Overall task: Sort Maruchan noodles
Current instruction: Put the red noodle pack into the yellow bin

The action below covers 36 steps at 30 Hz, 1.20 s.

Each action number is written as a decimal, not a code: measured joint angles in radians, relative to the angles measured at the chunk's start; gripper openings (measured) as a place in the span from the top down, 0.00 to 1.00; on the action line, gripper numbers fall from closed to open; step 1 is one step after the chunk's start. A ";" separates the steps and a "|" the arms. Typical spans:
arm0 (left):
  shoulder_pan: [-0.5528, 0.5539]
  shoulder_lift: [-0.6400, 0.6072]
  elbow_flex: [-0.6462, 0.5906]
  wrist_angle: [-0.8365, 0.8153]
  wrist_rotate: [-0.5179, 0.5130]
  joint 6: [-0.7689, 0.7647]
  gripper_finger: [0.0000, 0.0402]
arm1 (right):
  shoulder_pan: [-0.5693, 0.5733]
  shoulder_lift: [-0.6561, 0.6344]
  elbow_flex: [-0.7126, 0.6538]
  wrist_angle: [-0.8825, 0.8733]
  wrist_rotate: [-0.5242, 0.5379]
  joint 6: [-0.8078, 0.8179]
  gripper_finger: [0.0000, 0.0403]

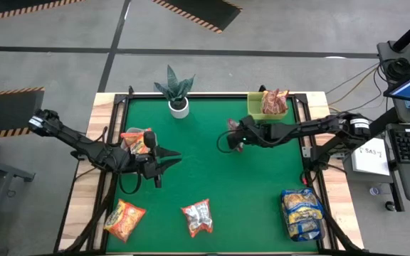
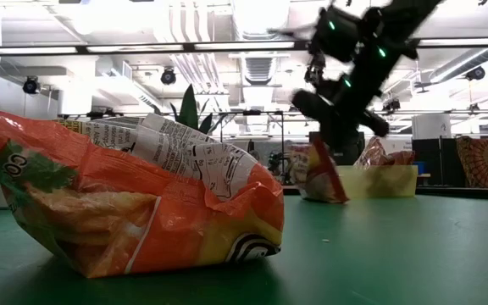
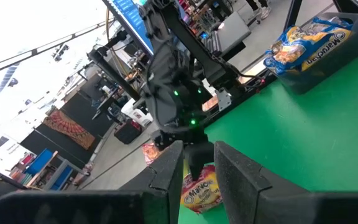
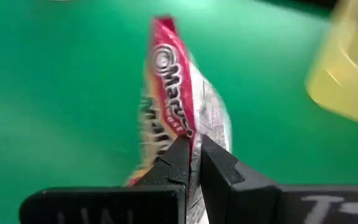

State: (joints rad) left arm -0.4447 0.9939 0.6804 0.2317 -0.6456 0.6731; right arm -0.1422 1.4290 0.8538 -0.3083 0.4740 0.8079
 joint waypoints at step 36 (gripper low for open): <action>0.200 0.213 0.000 0.108 0.185 0.006 0.81 | 0.013 0.149 -0.257 0.583 -0.309 0.053 0.97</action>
State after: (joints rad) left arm -0.2449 1.2066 0.6804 0.3399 -0.4607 0.6793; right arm -0.1296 1.5776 0.5970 0.2751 0.1649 0.8607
